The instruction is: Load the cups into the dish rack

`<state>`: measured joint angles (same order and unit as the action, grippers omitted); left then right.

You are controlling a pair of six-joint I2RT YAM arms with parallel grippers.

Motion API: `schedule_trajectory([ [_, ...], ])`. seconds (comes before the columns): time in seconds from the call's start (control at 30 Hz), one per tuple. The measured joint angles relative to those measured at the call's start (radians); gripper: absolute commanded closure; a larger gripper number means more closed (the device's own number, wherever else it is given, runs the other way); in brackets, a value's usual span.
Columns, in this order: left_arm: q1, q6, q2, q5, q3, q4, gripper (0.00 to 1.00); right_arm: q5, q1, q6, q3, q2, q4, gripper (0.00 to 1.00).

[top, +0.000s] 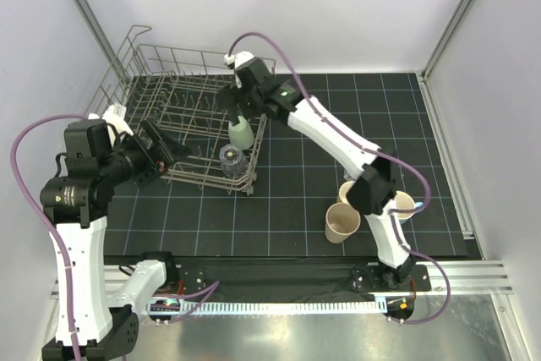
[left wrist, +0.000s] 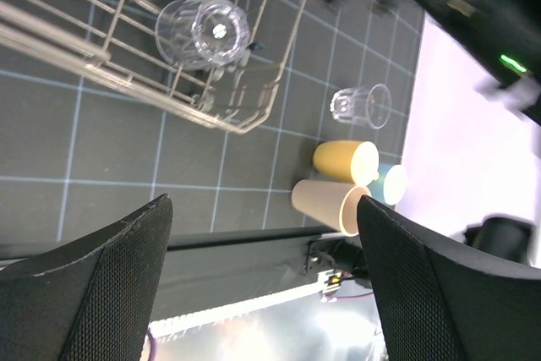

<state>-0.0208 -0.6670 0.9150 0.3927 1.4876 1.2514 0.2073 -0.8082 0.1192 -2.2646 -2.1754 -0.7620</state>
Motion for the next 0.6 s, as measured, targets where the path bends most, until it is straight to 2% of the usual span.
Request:
schedule_trajectory([
  [0.13, 0.000, -0.040, 0.012, 0.013, -0.029, -0.051, 0.12, 0.008, 0.009, 0.012, 0.026, 0.170, -0.055, 0.01],
  [0.27, 0.019, -0.079, 0.039, 0.011, -0.059, -0.080, 0.11, -0.015, 0.047, 0.046, 0.196, 0.434, -0.077, 0.02],
  [0.43, 0.196, -0.145, 0.103, -0.059, -0.081, -0.142, 0.11, -0.071, 0.173, 0.105, 0.517, 0.719, -0.085, 0.02],
  [0.6, 0.431, -0.223, 0.181, -0.151, -0.080, -0.210, 0.10, -0.115, 0.289, 0.135, 0.766, 0.816, -0.128, 0.05],
])
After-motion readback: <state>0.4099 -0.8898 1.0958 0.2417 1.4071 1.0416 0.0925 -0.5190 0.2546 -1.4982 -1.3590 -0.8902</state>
